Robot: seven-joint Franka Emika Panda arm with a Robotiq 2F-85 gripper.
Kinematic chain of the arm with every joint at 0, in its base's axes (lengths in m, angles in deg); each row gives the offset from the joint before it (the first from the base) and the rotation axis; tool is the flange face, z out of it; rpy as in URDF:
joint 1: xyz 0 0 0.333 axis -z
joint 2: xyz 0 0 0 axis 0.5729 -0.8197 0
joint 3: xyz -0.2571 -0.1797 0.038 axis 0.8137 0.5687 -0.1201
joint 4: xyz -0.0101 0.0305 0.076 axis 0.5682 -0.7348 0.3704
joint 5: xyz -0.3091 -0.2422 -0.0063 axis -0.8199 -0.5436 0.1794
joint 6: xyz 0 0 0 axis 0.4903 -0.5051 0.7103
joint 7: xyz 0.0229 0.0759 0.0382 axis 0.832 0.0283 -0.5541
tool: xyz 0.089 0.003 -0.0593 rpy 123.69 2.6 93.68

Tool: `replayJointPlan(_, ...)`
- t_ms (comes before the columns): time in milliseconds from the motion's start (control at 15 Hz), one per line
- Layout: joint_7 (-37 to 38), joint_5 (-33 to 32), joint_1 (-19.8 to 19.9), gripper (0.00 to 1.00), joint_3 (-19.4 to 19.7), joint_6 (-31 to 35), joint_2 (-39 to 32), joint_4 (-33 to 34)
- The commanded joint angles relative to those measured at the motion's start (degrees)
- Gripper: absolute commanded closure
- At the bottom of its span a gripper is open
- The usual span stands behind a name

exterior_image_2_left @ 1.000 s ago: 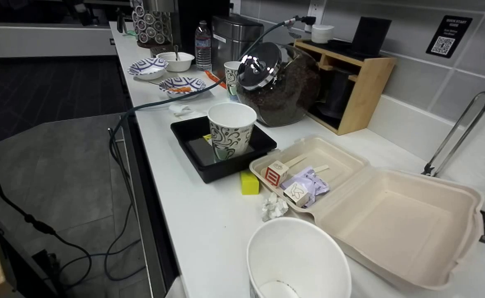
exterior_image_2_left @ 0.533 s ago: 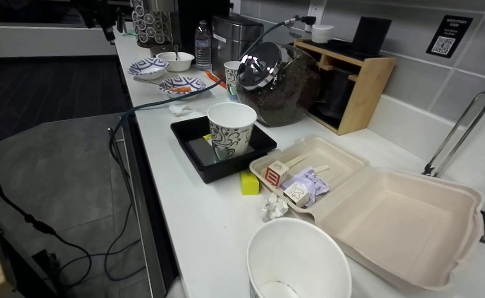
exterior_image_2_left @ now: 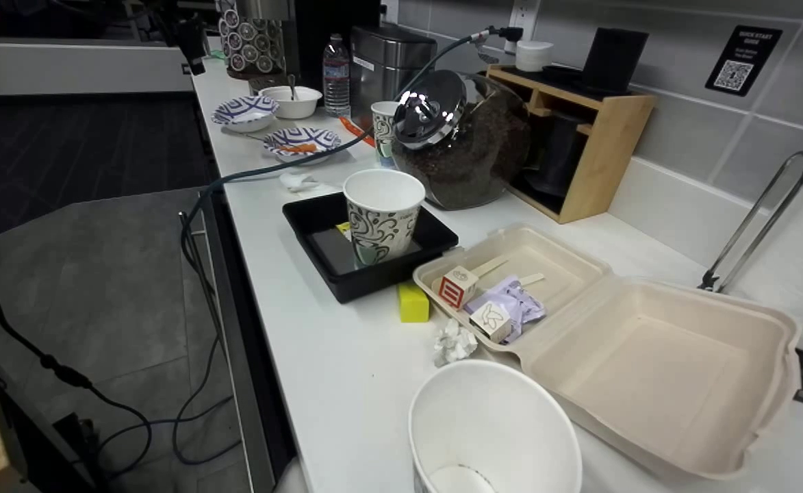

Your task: Put the middle plate on the bin

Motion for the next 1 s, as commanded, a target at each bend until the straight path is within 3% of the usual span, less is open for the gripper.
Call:
replayJointPlan(0, -4.9, 15.91, -7.11, 0.0, 5.34, 5.85, -8.92, 5.36)
replayJointPlan(267, -13.54, 30.26, -5.79, 0.0, 4.71, 5.2, -16.72, 9.87)
replayJointPlan(800, -21.07, 41.02, -3.52, 0.0, 3.62, 4.78, -27.72, 15.89)
replayJointPlan(867, -21.62, 41.88, -3.38, 0.09, 3.51, 4.84, -28.58, 16.55)
replayJointPlan(933, -21.99, 42.5, -3.34, 0.26, 3.47, 4.93, -29.28, 17.06)
